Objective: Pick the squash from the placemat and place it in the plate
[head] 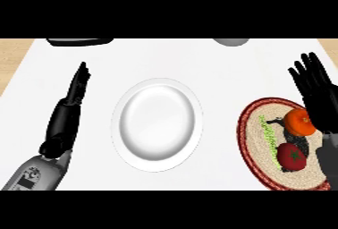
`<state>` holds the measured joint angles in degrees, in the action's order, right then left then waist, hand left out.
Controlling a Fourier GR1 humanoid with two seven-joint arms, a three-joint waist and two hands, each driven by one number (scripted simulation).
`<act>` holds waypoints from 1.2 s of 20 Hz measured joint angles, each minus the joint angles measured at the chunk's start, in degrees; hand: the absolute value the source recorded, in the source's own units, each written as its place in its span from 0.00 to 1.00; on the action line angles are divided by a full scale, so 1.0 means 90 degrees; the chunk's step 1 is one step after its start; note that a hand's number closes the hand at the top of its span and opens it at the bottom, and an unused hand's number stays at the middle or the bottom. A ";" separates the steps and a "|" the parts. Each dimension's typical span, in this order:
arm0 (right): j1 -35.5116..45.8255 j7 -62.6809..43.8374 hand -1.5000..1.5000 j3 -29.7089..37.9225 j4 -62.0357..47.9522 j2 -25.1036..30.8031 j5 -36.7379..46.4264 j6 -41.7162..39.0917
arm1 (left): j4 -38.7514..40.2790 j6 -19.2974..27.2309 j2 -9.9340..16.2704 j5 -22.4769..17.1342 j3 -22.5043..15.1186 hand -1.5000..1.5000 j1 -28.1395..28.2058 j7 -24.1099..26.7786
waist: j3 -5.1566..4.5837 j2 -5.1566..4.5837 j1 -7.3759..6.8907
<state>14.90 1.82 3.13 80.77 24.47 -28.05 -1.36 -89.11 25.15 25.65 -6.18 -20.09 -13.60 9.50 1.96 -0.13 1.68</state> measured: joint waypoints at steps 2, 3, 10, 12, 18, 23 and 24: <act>0.0018 0.0104 1.00 -0.0178 0.0079 -0.0003 -0.0028 -0.0402 | -0.0032 -0.0102 0.0059 -0.0036 0.0051 0.50 -0.0083 -0.0114 | -0.0079 0.0007 -0.0076; 0.0048 0.0178 1.00 -0.0383 0.0184 -0.0005 0.0004 -0.0695 | -0.0056 -0.0151 0.0069 -0.0077 0.0052 0.50 -0.0099 -0.0187 | -0.0107 0.0012 -0.0128; 0.0474 0.0635 1.00 -0.1690 0.1088 0.1140 0.1992 -0.1913 | 0.0013 -0.0585 0.0202 -0.0561 0.0229 0.50 -0.0148 -0.0596 | -0.0247 0.0098 -0.0254; -0.0051 0.1198 0.00 -0.2006 0.1028 0.1058 0.2681 -0.1658 | -0.0174 -0.0776 0.0337 -0.0803 0.0365 0.50 -0.0111 -0.0824 | -0.0228 0.0075 -0.0239; -0.1151 0.3278 0.00 -0.1890 0.0186 0.0567 0.2781 -0.1479 | -0.0122 -0.1213 0.0549 -0.1184 0.0798 0.50 -0.0162 -0.1035 | -0.0207 0.0015 -0.0179; -0.1280 0.4024 0.00 -0.1257 0.0130 0.0794 0.2534 -0.1766 | -0.0191 -0.1527 0.0637 -0.1270 0.1085 0.50 -0.0175 -0.1251 | -0.0212 0.0019 -0.0169; -0.1275 0.4073 0.00 -0.1142 0.0157 0.0885 0.2575 -0.1783 | -0.0192 -0.1539 0.0582 -0.1233 0.1085 0.50 -0.0165 -0.1252 | -0.0214 0.0020 -0.0167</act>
<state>3.42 38.48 -7.15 82.18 32.44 -4.88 -17.41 -90.84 11.29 30.88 -17.28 -10.33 -15.09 -1.76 0.04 0.05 0.18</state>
